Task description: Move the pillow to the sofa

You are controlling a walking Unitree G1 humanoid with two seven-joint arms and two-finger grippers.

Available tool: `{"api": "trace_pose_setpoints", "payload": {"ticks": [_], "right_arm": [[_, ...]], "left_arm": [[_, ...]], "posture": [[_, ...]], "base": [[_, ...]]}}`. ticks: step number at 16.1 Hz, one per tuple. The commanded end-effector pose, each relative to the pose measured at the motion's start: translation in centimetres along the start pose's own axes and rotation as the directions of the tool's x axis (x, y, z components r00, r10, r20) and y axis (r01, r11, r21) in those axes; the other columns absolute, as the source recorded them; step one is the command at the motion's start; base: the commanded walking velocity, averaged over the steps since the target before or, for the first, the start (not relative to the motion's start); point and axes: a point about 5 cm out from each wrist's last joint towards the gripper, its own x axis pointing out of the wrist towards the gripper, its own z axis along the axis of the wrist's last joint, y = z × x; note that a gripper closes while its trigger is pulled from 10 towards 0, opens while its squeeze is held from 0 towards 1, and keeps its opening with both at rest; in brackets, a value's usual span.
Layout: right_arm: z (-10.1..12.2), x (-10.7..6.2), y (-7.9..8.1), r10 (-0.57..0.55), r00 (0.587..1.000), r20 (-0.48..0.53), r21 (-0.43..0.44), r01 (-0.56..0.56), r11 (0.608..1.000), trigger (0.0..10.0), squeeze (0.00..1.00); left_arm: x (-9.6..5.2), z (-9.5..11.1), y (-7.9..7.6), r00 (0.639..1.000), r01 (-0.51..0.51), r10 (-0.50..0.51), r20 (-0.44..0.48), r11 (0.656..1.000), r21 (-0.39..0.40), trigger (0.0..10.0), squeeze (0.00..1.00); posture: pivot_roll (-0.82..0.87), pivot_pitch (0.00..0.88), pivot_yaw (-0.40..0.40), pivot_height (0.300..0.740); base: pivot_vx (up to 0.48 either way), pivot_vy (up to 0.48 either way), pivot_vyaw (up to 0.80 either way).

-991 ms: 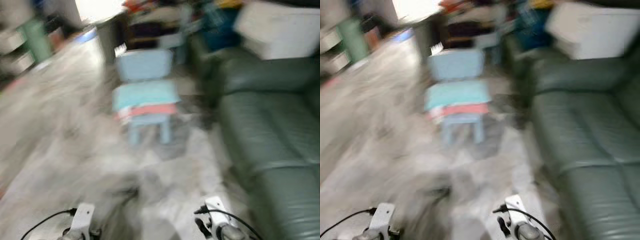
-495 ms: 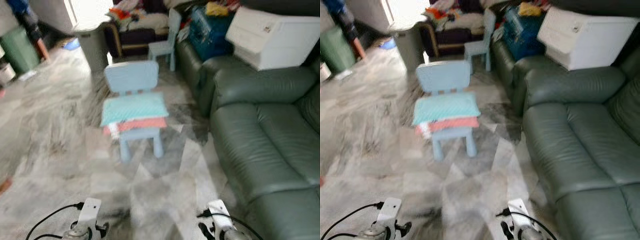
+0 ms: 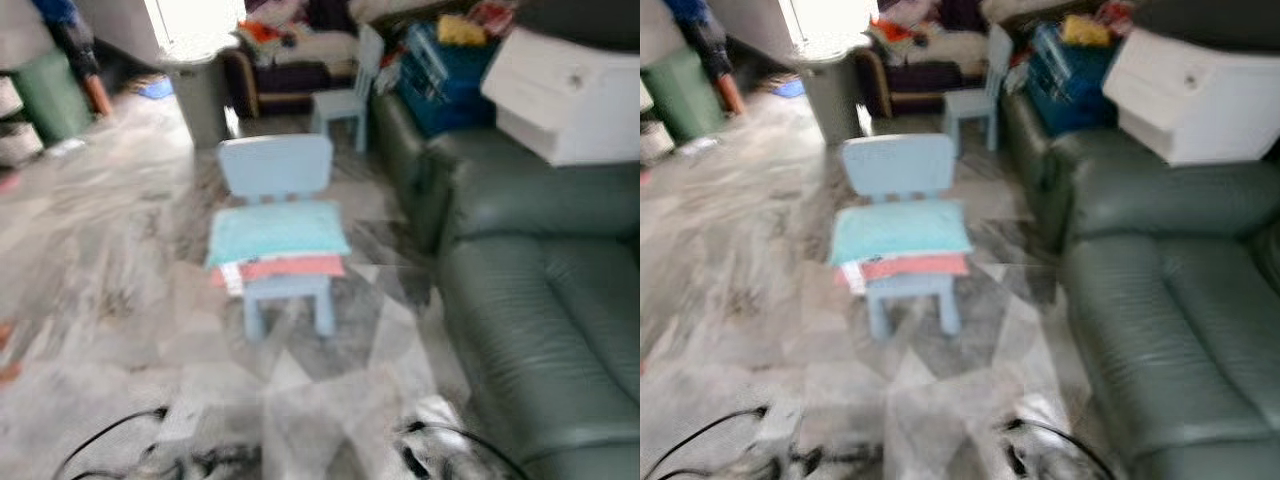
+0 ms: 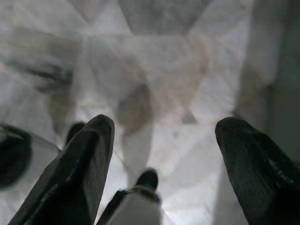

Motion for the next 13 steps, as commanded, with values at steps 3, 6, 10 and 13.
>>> {"api": "trace_pose_setpoints", "payload": {"ticks": [3, 6, 10, 13], "right_arm": [[-1.00, -0.32, -0.72, -0.022, 0.999, -0.031, 0.002, 0.022, 1.000, 10.0, 0.00], [-1.04, -0.32, -0.69, -0.022, 0.999, -0.033, 0.000, 0.022, 1.000, 10.0, 0.00], [-1.08, -0.33, -0.69, -0.022, 0.999, -0.033, -0.003, 0.022, 1.000, 10.0, 0.00], [-1.14, -0.34, -0.65, -0.020, 0.999, -0.036, -0.007, 0.020, 1.000, 10.0, 0.00]], "left_arm": [[0.09, 0.69, -0.32, 1.000, 0.006, -0.006, 0.021, 1.000, 0.014, 10.0, 0.00], [0.10, 0.66, -0.38, 1.000, 0.010, -0.011, 0.018, 1.000, 0.020, 10.0, 0.00], [0.11, 0.62, -0.47, 1.000, 0.012, -0.013, 0.018, 1.000, 0.017, 10.0, 0.00], [0.11, 0.57, -0.48, 1.000, 0.006, -0.006, 0.016, 1.000, 0.013, 10.0, 0.00]], "posture": [[-0.03, 0.000, 0.060, 0.740], [-0.03, 0.000, 0.059, 0.740], [-0.03, 0.000, 0.059, 0.740], [-0.03, 0.000, 0.057, 0.740]], "base": [[0.303, 0.374, 0.00], [0.301, 0.374, 0.00], [0.304, 0.371, 0.00], [0.286, 0.384, 0.00]]}}
